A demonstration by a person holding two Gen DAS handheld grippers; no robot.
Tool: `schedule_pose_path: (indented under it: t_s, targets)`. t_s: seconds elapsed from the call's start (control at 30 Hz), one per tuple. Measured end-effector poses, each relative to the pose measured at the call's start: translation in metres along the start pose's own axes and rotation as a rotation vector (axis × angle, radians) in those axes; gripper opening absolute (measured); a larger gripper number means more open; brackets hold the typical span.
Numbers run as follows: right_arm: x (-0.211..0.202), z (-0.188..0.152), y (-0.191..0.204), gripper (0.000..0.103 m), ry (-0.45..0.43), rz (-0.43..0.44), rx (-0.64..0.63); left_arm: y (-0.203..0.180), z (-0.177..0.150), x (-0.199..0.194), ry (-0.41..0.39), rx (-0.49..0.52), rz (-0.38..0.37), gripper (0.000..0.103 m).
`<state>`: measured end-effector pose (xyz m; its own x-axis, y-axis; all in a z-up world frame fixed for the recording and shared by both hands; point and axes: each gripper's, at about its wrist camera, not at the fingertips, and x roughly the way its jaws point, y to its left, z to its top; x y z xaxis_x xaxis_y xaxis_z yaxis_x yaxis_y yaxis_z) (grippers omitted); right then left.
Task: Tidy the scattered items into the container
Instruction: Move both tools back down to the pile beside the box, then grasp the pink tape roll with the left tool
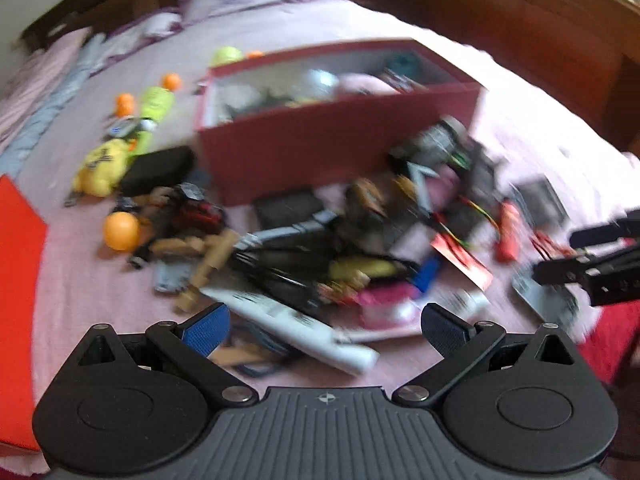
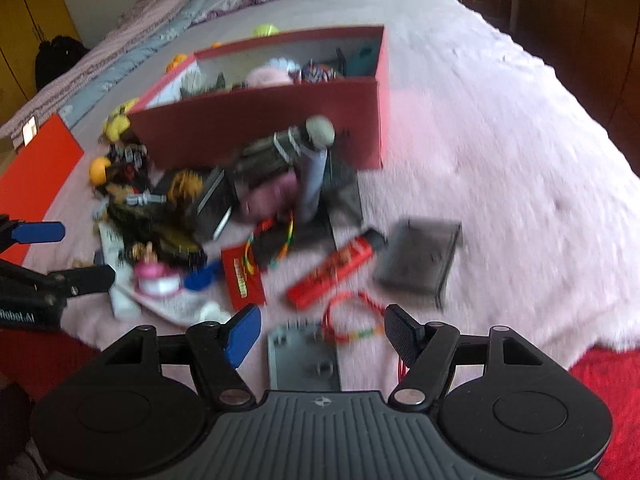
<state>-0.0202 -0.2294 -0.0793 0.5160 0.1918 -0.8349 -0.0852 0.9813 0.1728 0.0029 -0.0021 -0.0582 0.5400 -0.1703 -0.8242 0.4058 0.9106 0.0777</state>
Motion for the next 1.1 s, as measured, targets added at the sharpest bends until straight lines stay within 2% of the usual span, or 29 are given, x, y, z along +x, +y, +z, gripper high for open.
schedule_pose_path:
  t_s: [0.17, 0.27, 0.43, 0.6, 0.67, 0.73, 0.9, 1.0, 1.1]
  targets:
    - [0.005, -0.009, 0.007, 0.073, 0.020, -0.015, -0.038, -0.030, -0.006, 0.009, 0.018, 0.111, -0.079, 0.103]
    - [0.008, -0.014, 0.011, 0.074, 0.031, -0.025, -0.062, -0.041, -0.008, 0.012, 0.012, 0.149, -0.067, 0.103]
    - [0.014, -0.021, 0.016, 0.075, 0.046, -0.034, -0.094, -0.034, -0.005, 0.026, 0.019, 0.062, -0.045, 0.103]
    - [0.017, -0.025, 0.020, 0.077, 0.039, -0.052, -0.116, -0.029, -0.002, 0.041, 0.022, -0.027, -0.092, 0.103]
    - [0.017, -0.026, 0.020, 0.078, 0.035, -0.045, -0.113, -0.031, -0.001, 0.045, 0.025, -0.049, -0.137, 0.103]
    - [0.017, -0.027, 0.019, 0.078, 0.031, -0.040, -0.110, -0.036, 0.000, 0.049, 0.029, -0.058, -0.161, 0.103]
    - [0.018, -0.029, 0.018, 0.079, 0.024, -0.036, -0.107, -0.046, 0.004, 0.067, 0.054, -0.047, -0.129, 0.103]
    - [0.018, -0.030, 0.017, 0.079, 0.020, -0.034, -0.105, -0.044, 0.004, 0.070, 0.048, -0.083, -0.135, 0.101]
    - [0.018, -0.031, 0.017, 0.079, 0.016, -0.032, -0.103, -0.039, 0.002, 0.065, 0.022, -0.105, -0.161, 0.083]
